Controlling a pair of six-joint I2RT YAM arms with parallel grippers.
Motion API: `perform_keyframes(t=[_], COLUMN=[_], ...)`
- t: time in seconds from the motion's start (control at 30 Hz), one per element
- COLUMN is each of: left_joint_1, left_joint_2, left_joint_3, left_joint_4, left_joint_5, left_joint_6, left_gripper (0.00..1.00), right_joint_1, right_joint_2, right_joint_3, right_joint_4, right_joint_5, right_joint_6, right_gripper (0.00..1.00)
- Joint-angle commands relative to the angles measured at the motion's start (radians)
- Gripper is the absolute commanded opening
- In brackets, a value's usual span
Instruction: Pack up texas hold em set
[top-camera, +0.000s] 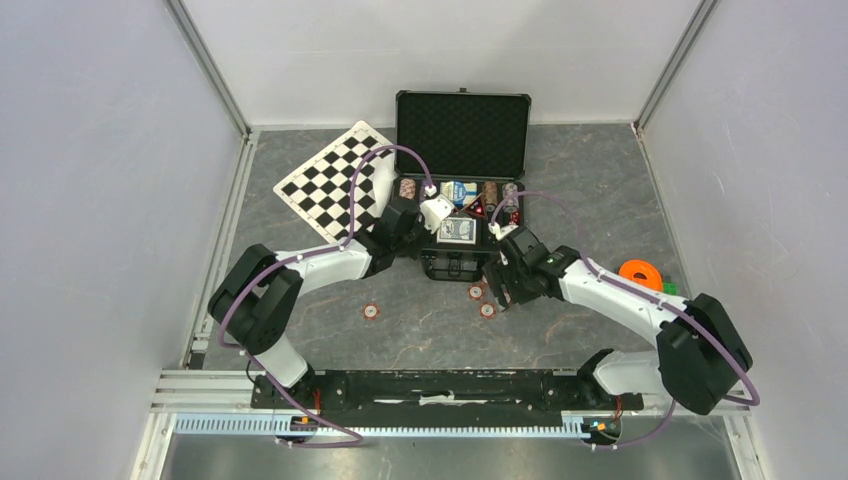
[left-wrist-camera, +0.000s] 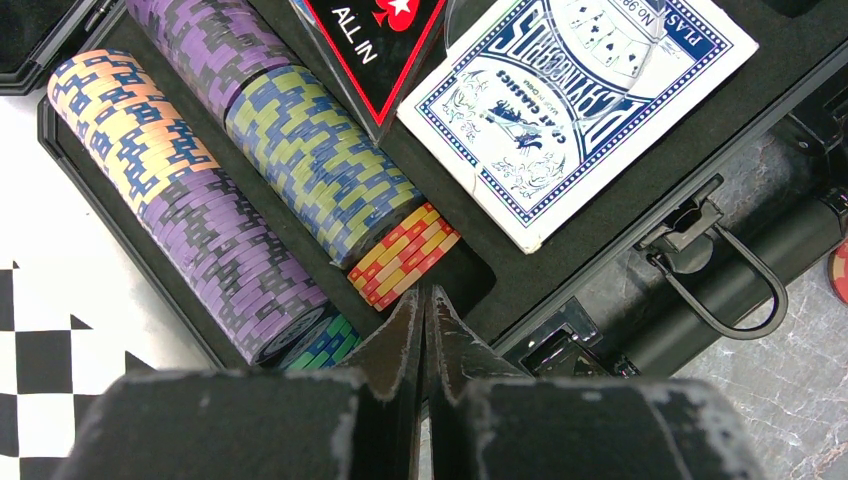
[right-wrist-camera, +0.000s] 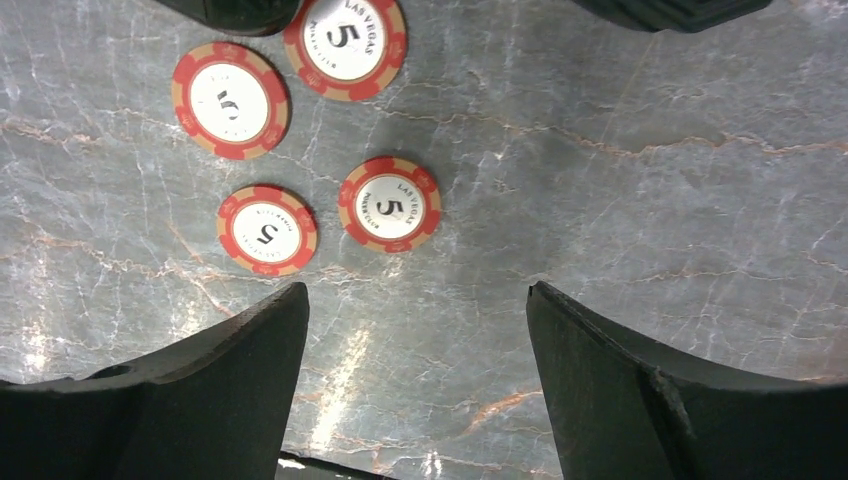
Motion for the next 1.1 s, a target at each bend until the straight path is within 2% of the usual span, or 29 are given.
perform_keyframes(t=[0.0, 0.03, 0.4, 0.63, 0.73, 0.9, 1.07], left_joint_1=[-0.004, -0.004, -0.004, -0.005, -0.005, -0.005, -0.005], left_joint_2=[-0.013, -0.013, -0.025, -0.016, -0.012, -0.011, -0.011], left_joint_3=[0.019, 0.019, 0.016, 0.021, 0.022, 0.022, 0.022], left_joint_4=[0.016, 0.016, 0.013, 0.014, 0.013, 0.013, 0.013], left_joint_5=[-0.006, -0.004, -0.005, 0.003, 0.005, 0.006, 0.005], left_joint_6=[0.01, 0.01, 0.011, 0.008, 0.008, 0.008, 0.007], left_gripper=[0.07, 0.07, 0.07, 0.07, 0.08, 0.07, 0.07], right_joint_1=[0.02, 0.023, 0.048, 0.031, 0.014, -0.032, -0.032], right_joint_2=[0.022, 0.036, 0.149, 0.195, 0.197, 0.19, 0.203], right_joint_3=[0.052, 0.06, 0.094, 0.097, 0.092, 0.059, 0.048], right_joint_4=[-0.003, -0.007, 0.051, 0.067, 0.075, 0.111, 0.109], right_joint_5=[0.005, 0.004, 0.02, 0.025, 0.022, -0.061, -0.075], right_joint_6=[0.043, 0.049, 0.08, 0.09, 0.092, 0.072, 0.079], right_gripper=[0.82, 0.79, 0.77, 0.67, 0.67, 0.62, 0.59])
